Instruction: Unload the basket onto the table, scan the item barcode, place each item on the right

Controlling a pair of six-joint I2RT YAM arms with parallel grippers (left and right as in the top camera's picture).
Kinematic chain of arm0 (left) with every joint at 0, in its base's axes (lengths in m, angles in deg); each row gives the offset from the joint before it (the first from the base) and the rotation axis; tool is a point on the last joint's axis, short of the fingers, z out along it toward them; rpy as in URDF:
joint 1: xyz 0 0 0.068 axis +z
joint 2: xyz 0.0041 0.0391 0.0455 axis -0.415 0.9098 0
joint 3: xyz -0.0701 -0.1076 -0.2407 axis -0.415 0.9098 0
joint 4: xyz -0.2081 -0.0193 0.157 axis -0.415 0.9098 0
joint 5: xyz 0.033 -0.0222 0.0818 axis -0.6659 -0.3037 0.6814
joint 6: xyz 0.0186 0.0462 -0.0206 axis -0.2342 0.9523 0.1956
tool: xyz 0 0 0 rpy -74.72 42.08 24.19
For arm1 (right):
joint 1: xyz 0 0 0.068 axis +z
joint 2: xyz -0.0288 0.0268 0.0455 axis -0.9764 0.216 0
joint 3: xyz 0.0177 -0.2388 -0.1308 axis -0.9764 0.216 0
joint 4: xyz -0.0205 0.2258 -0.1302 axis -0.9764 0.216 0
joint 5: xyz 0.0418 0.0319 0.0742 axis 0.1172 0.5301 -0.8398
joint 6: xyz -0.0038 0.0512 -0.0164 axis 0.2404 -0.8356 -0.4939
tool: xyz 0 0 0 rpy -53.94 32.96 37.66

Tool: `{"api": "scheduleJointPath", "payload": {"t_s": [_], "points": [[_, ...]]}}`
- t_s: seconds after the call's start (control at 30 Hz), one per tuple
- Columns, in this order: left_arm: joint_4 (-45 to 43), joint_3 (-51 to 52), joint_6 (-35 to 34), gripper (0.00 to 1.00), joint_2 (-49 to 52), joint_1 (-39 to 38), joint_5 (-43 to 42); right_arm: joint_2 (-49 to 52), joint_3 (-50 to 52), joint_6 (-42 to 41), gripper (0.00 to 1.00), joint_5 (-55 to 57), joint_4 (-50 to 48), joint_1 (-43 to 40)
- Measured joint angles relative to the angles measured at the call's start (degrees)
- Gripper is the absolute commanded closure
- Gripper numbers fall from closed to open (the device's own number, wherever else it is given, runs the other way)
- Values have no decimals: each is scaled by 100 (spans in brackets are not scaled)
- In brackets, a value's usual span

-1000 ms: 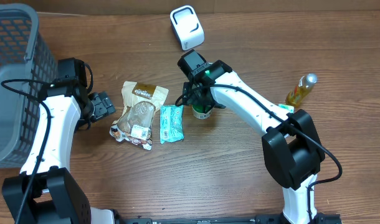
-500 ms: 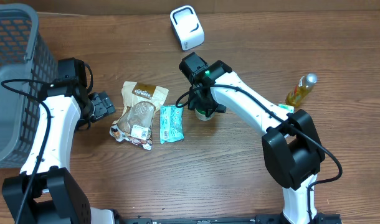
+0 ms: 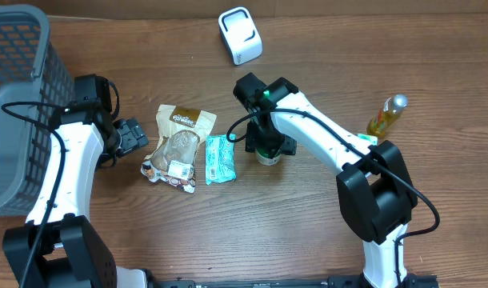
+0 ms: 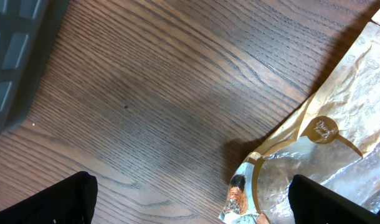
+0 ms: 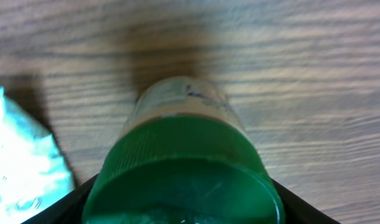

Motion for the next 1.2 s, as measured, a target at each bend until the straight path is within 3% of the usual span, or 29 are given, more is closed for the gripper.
{"api": "scheduleJointPath", "payload": {"t_s": [0.13,0.4,0.93,1.2], "points": [[2,0,0,0,0,0,0,0,0,2,25,-527,37,0],[2,0,0,0,0,0,0,0,0,11,1,-1016,-22,-81],[0,0,0,0,0,0,0,0,0,125,0,-920,-734,-514],[0,0,0,0,0,0,-2,59,-1270,638,0,-903,354,-850]]}}
